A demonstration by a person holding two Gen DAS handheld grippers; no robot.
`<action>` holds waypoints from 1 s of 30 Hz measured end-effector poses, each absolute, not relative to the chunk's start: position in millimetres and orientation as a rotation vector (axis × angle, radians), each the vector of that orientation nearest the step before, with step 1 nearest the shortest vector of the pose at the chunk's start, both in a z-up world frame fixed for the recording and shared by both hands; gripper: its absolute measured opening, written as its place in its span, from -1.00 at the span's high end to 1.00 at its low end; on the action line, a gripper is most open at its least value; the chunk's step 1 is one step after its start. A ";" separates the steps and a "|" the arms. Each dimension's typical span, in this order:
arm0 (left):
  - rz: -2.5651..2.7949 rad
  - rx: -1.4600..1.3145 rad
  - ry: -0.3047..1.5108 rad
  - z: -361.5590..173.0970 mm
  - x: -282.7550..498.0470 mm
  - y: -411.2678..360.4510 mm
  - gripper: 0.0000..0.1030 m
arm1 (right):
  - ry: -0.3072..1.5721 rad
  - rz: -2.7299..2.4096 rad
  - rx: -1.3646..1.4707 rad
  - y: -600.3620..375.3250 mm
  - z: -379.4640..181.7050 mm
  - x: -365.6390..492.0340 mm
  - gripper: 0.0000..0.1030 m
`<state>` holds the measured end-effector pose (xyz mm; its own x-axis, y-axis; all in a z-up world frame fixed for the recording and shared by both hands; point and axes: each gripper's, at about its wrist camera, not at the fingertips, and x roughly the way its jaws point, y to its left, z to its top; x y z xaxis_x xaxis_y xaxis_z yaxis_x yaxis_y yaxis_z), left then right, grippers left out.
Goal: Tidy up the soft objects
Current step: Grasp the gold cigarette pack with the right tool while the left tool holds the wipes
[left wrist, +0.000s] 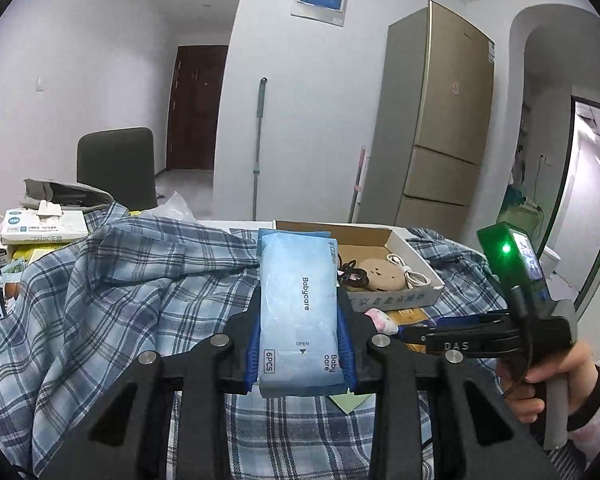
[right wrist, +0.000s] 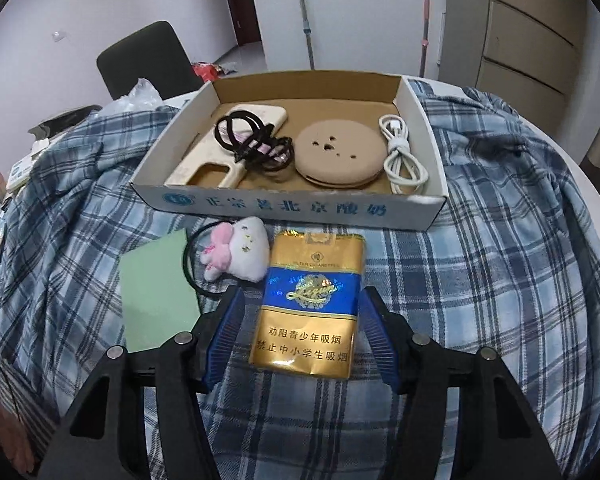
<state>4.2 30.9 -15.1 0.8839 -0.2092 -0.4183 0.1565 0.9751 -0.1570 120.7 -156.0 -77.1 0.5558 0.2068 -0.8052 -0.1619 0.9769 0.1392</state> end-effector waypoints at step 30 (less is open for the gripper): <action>-0.182 -0.080 0.445 -16.1 2.2 23.7 0.35 | 0.857 0.221 -0.027 -151.7 -82.3 111.6 0.03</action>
<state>2.2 23.7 -16.1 0.8865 -0.1924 -0.4208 0.1577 0.9806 -0.1162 111.6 -151.7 -82.3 0.6332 0.1823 -0.7522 -0.2043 0.9768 0.0647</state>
